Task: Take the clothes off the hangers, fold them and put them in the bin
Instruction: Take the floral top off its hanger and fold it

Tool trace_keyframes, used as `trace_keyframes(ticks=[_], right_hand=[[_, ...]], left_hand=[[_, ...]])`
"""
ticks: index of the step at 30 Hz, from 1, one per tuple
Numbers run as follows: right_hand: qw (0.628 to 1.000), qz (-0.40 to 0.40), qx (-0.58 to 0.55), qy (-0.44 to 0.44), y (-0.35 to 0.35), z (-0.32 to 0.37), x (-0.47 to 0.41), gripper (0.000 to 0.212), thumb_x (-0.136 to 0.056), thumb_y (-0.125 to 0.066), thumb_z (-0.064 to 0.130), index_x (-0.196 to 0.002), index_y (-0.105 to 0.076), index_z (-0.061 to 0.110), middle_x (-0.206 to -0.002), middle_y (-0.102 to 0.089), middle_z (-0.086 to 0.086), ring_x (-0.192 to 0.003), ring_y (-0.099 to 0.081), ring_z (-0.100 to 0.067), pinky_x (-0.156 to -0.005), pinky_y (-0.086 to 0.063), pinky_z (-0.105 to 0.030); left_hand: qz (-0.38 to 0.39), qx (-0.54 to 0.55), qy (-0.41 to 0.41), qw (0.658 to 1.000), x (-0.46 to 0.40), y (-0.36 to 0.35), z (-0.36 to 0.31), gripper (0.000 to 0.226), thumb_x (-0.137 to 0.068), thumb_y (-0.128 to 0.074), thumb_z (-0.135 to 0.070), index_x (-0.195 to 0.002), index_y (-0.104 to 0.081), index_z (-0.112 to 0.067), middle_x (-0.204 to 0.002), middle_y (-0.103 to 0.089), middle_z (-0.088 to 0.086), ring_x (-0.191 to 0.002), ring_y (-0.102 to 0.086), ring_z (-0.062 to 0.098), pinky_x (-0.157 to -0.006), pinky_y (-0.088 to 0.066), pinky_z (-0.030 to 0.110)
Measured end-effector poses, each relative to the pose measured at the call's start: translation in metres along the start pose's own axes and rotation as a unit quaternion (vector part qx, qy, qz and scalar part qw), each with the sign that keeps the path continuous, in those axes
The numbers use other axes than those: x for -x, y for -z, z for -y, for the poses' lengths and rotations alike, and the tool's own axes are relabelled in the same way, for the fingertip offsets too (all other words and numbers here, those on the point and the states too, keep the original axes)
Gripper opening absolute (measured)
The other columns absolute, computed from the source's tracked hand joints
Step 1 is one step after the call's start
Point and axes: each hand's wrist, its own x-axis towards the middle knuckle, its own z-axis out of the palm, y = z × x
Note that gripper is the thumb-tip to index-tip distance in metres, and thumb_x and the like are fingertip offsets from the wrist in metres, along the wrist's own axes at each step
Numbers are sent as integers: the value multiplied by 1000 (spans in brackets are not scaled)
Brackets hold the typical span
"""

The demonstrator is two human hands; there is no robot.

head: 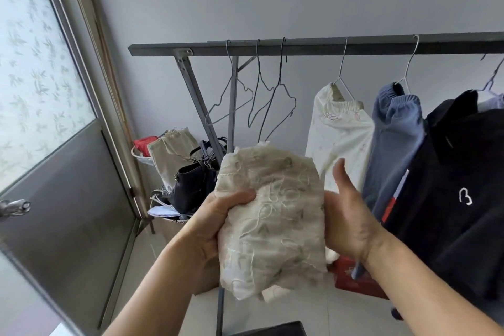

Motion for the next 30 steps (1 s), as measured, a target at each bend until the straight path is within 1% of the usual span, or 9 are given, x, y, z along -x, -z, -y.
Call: trace_keyframes(ticks=[3,6,10,14,17,21,24,27,30], right_hand=[[992,-56,104,34,-1,-7,-17,44,-78,-74,31,-114,-70,6,-114,-70,-19,-101,-70,-29,-80,-58,-38],[981,-129,100,109,-5,-19,-32,22,-78,-71,0,-100,-72,2,-101,-73,-21,-87,-72,-31,-71,-59,-37],[968,-180,43,169,-5,-26,-48,32,-78,-72,6,-110,-70,3,-108,-72,-19,-99,-70,-35,-89,-55,-49],[994,-85,31,59,-9,-40,-55,46,-84,-70,26,-122,-64,1,-119,-67,-23,-112,-64,-39,-100,-48,-54],[994,-89,47,42,-11,-58,-68,46,-82,-74,22,-122,-64,1,-119,-67,-23,-112,-64,-39,-99,-48,-56],[985,-148,77,43,-12,-76,-90,21,-83,-68,7,-103,-73,1,-103,-73,-20,-94,-71,-34,-75,-60,-39],[987,-121,109,-4,-11,-87,-101,19,-81,-68,4,-99,-75,1,-103,-73,-20,-95,-71,-33,-78,-59,-40],[983,-96,146,-61,-13,-102,-114,33,-79,-69,8,-110,-70,-3,-108,-71,-23,-102,-68,-37,-89,-56,-46],[980,-85,162,-77,-14,-115,-124,32,-83,-67,10,-112,-68,-4,-110,-70,-23,-104,-68,-37,-93,-54,-46]], left_hand=[[-85,-87,-59,991,-8,8,5,44,-74,-76,-3,-117,-66,1,-101,-74,21,-87,-72,34,-81,-59,48],[-68,-75,-75,992,-10,13,12,43,-80,-78,-15,-120,-65,-8,-108,-74,16,-98,-71,31,-89,-57,46],[-9,-82,-25,996,1,28,30,50,-75,-76,-29,-119,-66,-8,-114,-71,19,-103,-70,34,-88,-58,45],[-64,-19,-60,996,-3,52,42,49,-63,-82,-4,-109,-66,4,-102,-72,25,-81,-72,31,-66,-61,37],[-80,-68,-84,991,-4,70,49,52,-65,-85,0,-113,-63,0,-104,-73,22,-85,-72,30,-70,-60,36],[-36,-151,-34,987,-6,108,57,69,-73,-83,-45,-128,-57,-12,-121,-69,14,-111,-67,32,-96,-52,52],[-5,-107,6,994,-14,135,44,86,-70,-65,-76,-137,-54,-24,-135,-62,7,-126,-58,29,-109,-39,57],[-14,-106,-14,994,-28,148,30,77,-71,-77,-58,-135,-56,-20,-129,-65,11,-120,-62,31,-102,-47,54],[-146,-97,-59,983,-43,151,31,43,-77,-82,-16,-116,-66,-11,-109,-73,15,-99,-72,31,-86,-59,46]])
